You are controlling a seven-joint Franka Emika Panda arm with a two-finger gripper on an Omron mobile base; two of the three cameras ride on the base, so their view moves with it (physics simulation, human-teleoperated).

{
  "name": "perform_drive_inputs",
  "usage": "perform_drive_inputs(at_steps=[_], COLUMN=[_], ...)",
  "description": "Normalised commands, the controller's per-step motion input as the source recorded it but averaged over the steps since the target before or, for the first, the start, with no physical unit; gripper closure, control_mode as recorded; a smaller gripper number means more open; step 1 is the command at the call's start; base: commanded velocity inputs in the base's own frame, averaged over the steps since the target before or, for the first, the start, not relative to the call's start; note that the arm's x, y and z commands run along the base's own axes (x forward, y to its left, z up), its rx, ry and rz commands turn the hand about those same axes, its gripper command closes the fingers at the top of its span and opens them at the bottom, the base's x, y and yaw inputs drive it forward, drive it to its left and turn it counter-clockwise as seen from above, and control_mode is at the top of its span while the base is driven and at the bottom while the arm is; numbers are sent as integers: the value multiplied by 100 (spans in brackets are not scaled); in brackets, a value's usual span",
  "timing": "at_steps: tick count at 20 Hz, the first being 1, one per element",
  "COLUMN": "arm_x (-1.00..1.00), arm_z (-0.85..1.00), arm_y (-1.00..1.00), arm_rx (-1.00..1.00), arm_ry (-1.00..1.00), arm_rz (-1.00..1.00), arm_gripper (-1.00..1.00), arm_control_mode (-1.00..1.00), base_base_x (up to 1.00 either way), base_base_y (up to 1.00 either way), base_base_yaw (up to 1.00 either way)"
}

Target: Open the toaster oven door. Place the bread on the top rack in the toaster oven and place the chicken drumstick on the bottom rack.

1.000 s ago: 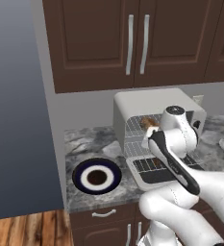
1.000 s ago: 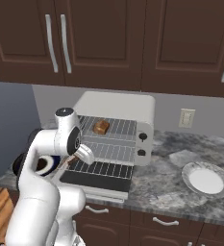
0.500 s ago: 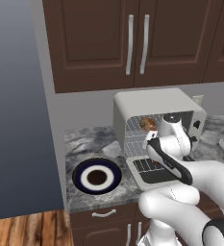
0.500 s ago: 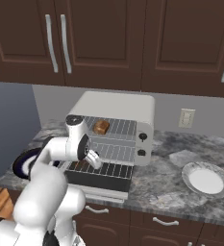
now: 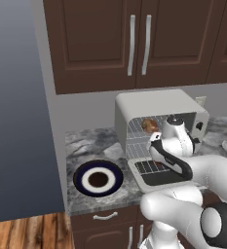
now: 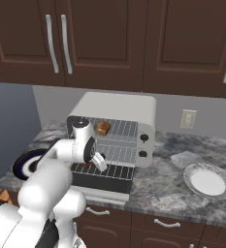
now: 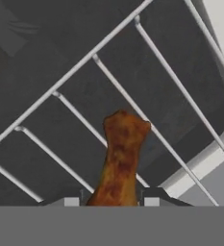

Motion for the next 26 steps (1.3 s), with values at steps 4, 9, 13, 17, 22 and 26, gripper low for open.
perform_drive_inputs(at_steps=[4, 9, 13, 17, 22, 26], arm_x=[8, 2, -41, -92, -100, -60], arm_z=[-21, 2, 40, 30, 0, 0], arm_y=[-1, 0, -2, -20, -28, -13], arm_rx=[0, 2, 3, 1, 0, 0], arm_ry=[-2, -2, 0, 0, 0, -1], arm_rz=[-5, -3, -1, 0, 21, 41], arm_gripper=[-100, -100, -100, -100, -100, -100], arm_control_mode=[-100, -100, -100, -100, -100, -100], base_base_x=[0, 0, 0, 0, 0, 0], base_base_y=[0, 0, 0, 0, 0, 0], base_base_yaw=[0, 0, 0, 0, 0, 0])
